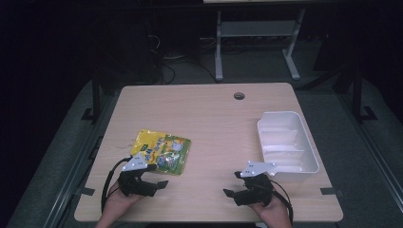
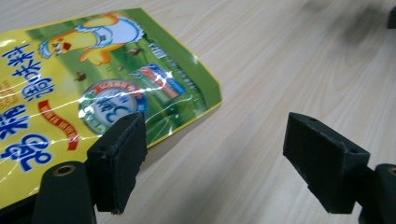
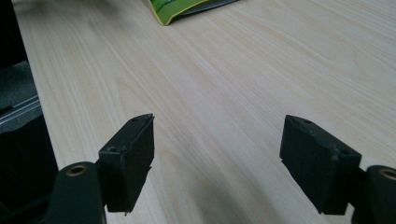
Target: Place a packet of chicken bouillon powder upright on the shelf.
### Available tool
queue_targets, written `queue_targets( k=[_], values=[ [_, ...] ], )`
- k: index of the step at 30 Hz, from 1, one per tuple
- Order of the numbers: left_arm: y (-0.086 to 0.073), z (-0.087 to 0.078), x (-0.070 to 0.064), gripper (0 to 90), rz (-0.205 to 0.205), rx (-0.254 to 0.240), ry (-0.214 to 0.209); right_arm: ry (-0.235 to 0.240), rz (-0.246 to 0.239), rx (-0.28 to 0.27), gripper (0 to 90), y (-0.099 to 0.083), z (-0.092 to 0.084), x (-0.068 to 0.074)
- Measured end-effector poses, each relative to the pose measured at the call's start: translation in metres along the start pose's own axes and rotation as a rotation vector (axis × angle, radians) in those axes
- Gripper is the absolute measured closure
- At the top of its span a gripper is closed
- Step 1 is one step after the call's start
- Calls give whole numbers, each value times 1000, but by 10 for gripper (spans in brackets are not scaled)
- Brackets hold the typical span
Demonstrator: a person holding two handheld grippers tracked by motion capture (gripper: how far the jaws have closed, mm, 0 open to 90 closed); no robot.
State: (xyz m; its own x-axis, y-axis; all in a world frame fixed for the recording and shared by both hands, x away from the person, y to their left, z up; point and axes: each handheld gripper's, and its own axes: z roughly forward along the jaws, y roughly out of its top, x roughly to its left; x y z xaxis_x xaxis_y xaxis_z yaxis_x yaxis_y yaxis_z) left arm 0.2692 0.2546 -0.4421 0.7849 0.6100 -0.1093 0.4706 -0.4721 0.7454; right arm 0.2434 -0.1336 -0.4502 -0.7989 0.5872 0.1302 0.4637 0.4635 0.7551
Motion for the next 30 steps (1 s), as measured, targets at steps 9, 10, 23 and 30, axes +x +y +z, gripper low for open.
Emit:
queue_targets(
  k=[9, 10, 23, 30],
  values=[
    [-2, -7, 14, 216, -43, -31, 42, -14, -46, 30, 257, 1, 5, 5],
    [-2, -8, 16, 217, -51, -34, 49, -18, -48, 30, 257, 1, 5, 6],
    [-10, -35, 51, 227, -158, -118, 155, -17, -62, 46, 261, 2, 8, 6],
    [-19, -48, 73, 228, -249, -153, 210, -18, -67, 50, 263, 2, 8, 7]
  ],
)
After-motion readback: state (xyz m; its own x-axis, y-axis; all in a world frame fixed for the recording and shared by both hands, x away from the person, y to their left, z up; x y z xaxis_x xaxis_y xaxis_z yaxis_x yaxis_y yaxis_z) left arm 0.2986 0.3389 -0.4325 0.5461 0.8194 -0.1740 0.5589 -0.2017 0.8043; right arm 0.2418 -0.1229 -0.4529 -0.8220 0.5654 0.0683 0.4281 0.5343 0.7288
